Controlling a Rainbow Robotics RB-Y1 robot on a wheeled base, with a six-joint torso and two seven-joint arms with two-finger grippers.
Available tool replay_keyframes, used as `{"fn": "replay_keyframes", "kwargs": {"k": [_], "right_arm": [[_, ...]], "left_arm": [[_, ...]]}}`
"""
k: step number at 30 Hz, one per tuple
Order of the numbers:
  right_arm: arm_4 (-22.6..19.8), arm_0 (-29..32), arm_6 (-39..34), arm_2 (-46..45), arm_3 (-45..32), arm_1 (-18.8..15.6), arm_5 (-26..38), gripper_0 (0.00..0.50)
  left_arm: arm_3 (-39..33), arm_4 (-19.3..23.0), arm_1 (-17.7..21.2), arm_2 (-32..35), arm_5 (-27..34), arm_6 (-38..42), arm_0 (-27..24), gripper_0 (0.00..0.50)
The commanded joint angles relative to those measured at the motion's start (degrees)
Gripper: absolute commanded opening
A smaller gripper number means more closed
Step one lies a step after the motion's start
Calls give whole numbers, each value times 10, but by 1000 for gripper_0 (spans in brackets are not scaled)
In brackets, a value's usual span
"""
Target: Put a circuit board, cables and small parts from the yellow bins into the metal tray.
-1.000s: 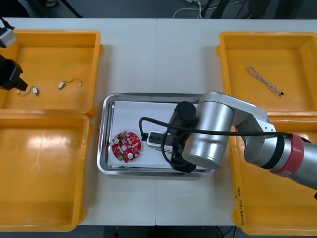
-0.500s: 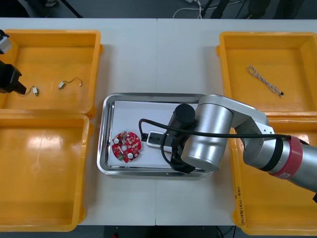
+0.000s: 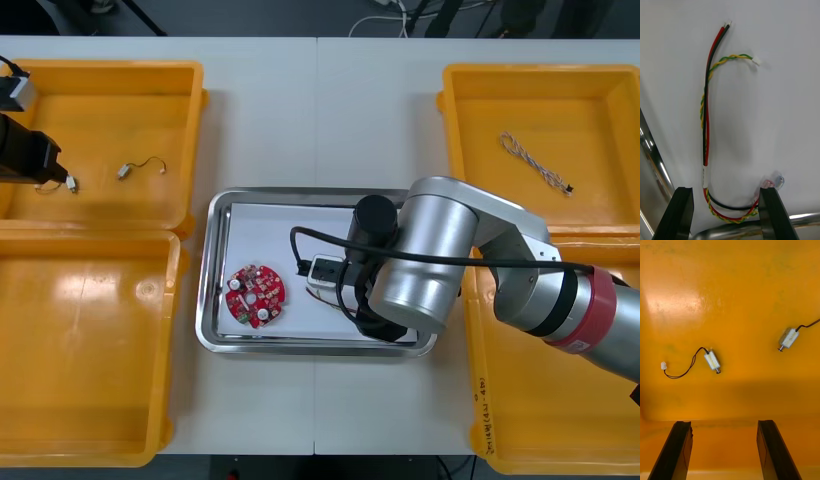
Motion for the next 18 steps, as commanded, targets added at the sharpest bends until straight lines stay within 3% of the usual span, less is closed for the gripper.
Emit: {"fn": "replay_keyframes", "kwargs": {"k": [1, 11, 18], "right_arm": [[-34, -36, -24, -51, -12, 10, 26, 500], [-116, -73, -30, -149, -12, 9, 92, 500], [-137, -111, -37, -190, -12, -7, 161, 500]], "left_arm": [[14, -13, 8, -6, -32, -32, -30, 500], [92, -27, -22, -6, -81, -49, -63, 500], [129, -37, -42, -6, -119, -61, -71, 500]]}}
